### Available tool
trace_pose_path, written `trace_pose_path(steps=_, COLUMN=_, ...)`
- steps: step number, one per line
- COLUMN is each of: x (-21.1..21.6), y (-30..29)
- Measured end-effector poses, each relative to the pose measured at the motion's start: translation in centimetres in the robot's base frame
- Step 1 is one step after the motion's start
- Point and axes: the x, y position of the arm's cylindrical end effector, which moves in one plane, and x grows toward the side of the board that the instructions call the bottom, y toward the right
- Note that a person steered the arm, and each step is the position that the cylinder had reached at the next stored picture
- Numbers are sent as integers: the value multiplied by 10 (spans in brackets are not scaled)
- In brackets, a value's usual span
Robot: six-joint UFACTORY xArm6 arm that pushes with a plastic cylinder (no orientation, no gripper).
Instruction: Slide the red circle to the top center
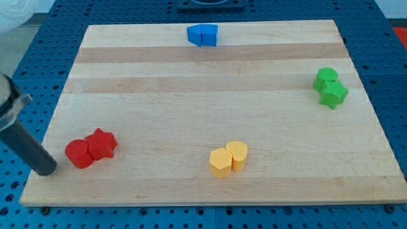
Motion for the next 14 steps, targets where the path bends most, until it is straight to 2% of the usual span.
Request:
trace_pose_path(steps=4, x=-25, y=52)
trace_pose_path(steps=7, x=-66, y=129)
trace_pose_path(steps=10, x=-128, y=113)
trace_pose_path(steps=11, x=-155, y=96)
trace_pose_path(steps=12, x=-165, y=74)
trace_pose_path(steps=14, x=-222, y=66)
